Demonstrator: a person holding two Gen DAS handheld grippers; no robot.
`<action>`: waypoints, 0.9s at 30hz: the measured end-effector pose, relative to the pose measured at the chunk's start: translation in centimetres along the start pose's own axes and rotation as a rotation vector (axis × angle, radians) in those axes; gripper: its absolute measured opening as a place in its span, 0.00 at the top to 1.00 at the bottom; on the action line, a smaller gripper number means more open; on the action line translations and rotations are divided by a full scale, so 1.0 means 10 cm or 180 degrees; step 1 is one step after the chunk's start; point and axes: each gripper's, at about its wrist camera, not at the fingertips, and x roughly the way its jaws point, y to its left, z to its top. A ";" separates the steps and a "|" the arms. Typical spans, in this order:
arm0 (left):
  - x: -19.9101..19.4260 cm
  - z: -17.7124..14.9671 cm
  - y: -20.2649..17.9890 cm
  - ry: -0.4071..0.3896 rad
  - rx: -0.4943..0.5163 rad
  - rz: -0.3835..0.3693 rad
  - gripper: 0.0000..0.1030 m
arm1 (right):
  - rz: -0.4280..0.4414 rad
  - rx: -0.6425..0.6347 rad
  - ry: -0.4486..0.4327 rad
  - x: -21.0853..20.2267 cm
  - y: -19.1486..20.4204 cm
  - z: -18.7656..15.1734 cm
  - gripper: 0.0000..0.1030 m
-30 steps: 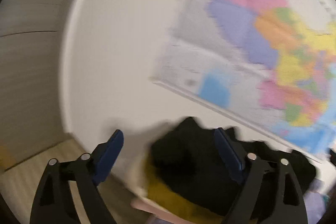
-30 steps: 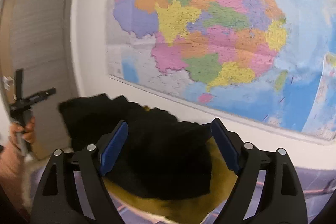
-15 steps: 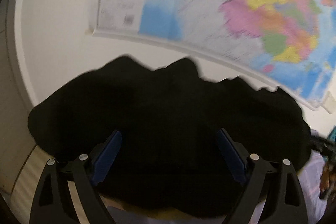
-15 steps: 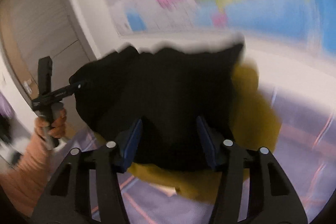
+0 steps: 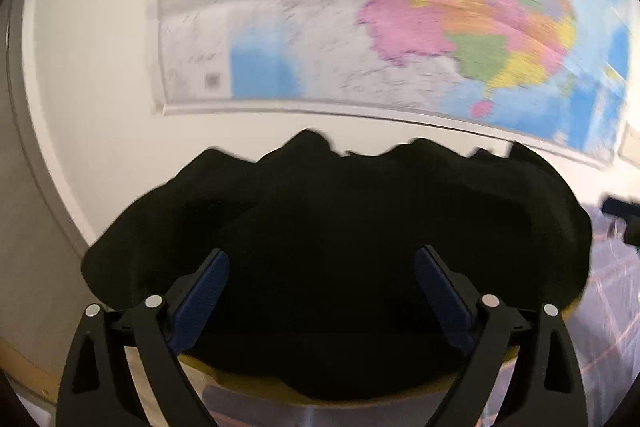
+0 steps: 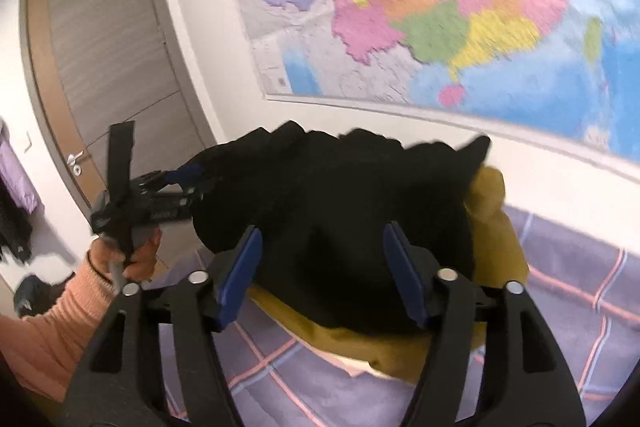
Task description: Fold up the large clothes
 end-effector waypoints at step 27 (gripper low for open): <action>-0.34 -0.67 -0.90 0.0211 -0.0179 0.0033 0.07 | -0.0242 0.0031 0.0060 -0.09 0.29 -0.85 0.06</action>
